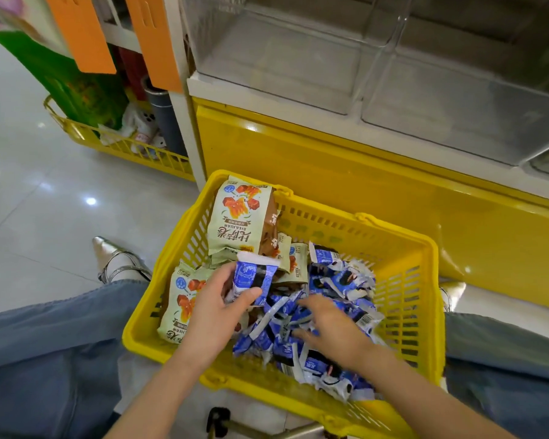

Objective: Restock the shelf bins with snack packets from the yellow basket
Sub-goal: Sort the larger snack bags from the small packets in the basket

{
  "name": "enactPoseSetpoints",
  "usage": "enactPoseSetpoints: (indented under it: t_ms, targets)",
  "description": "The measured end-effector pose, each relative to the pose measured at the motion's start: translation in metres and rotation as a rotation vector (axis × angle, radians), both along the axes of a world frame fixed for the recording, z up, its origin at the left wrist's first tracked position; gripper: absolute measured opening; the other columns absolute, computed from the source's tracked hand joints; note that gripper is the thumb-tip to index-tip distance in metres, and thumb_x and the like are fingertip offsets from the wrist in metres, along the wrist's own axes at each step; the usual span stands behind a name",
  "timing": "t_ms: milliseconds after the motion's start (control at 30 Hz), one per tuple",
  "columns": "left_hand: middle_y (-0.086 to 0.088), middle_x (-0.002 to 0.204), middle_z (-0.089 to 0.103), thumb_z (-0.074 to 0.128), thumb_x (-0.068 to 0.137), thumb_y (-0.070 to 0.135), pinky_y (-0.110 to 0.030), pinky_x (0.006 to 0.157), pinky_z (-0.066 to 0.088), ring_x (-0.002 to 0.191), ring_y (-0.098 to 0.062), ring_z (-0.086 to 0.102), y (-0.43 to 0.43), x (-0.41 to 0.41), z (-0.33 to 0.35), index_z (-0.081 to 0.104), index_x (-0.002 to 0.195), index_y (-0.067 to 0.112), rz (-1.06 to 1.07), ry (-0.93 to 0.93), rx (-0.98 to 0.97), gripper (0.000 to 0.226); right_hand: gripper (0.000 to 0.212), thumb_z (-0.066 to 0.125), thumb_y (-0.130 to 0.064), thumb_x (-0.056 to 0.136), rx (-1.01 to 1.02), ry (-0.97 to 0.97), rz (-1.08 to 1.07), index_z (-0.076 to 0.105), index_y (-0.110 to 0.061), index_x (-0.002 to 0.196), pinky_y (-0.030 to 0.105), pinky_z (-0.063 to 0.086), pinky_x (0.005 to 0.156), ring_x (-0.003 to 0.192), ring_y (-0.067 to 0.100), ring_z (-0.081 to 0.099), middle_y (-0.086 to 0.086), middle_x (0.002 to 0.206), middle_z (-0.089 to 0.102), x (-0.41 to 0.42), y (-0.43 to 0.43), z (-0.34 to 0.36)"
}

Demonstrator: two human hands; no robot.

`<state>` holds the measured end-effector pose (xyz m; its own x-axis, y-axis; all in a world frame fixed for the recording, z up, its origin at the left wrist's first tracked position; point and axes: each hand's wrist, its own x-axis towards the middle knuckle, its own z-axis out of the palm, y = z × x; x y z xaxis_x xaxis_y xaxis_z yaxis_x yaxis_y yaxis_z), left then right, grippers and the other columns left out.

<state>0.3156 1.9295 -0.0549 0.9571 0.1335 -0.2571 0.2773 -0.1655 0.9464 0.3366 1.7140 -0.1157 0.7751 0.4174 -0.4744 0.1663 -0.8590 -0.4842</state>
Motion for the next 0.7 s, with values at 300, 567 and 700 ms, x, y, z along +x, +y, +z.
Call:
enactPoseSetpoints:
  t_ms: [300,567,700]
  targets:
    - [0.016,0.099,0.066,0.067,0.082,0.014,-0.019,0.078,0.052,0.095,-0.001,0.062,0.031,-0.004,0.011,0.055,0.098,0.039,0.099,-0.001,-0.015,0.032,0.086,0.069,-0.036,0.082,-0.044,0.336,-0.106,0.016,-0.013,0.147,0.034,0.032,0.11,0.136,0.022,0.034,0.006,0.151,0.029,-0.017,0.062,-0.051]
    - [0.014,0.102,0.064,0.067,0.082,0.015,-0.016,0.079,0.051,0.095,-0.001,0.06,0.031,-0.004,0.005,0.053,0.106,0.034,0.055,0.018,0.033,0.033,0.05,0.06,-0.047,0.085,-0.202,0.162,0.048,0.042,-0.017,0.121,0.032,0.04,0.09,0.113,0.024,0.048,0.007,0.125,0.05,-0.015,0.057,-0.06]
    - [0.011,0.104,0.065,0.067,0.083,0.014,-0.013,0.077,0.05,0.095,-0.001,0.061,0.031,-0.004,0.004,0.055,0.111,0.028,0.058,0.024,0.032,0.033,0.048,0.068,-0.039,0.083,-0.007,0.325,-0.156,0.035,-0.02,0.113,0.028,0.044,0.083,0.107,0.02,0.056,0.006,0.122,0.056,-0.022,0.059,-0.064]
